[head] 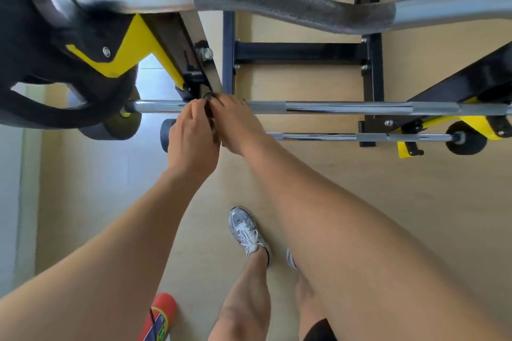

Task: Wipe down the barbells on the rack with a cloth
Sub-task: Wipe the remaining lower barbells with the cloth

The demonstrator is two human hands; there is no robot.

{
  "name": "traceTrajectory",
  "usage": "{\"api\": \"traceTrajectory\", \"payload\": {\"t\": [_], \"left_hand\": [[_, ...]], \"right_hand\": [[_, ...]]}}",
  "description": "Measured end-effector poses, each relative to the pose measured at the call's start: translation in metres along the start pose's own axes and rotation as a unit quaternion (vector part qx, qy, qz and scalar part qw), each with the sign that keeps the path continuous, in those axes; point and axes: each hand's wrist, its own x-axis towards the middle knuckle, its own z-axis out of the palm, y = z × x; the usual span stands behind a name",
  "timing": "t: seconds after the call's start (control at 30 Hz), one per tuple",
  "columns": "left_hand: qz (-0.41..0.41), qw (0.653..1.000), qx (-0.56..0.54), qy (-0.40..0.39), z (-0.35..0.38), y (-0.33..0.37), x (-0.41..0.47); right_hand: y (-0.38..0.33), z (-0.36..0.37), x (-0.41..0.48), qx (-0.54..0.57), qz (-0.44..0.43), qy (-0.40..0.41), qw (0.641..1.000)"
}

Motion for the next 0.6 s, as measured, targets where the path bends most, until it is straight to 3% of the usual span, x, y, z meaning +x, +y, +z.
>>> {"api": "traceTrajectory", "payload": {"t": [0.3, 0.4, 0.53, 0.6], "left_hand": [[-0.014, 0.999, 0.009, -0.049, 0.008, 0.006, 0.009], [-0.021, 0.999, -0.005, -0.04, 0.008, 0.008, 0.014], [-0.014, 1.0, -0.015, -0.02, 0.01, 0.005, 0.016], [0.003, 1.0, -0.001, -0.017, 0.014, 0.005, 0.016]], "right_hand": [[0.119, -0.046, -0.063, -0.104, 0.21, 0.109, 0.966], [0.08, -0.035, -0.042, -0.071, 0.141, 0.071, 0.985], [0.011, -0.003, -0.01, -0.139, 0.069, 0.014, 0.988], [0.013, 0.001, -0.002, -0.163, 0.05, -0.004, 0.985]]}}
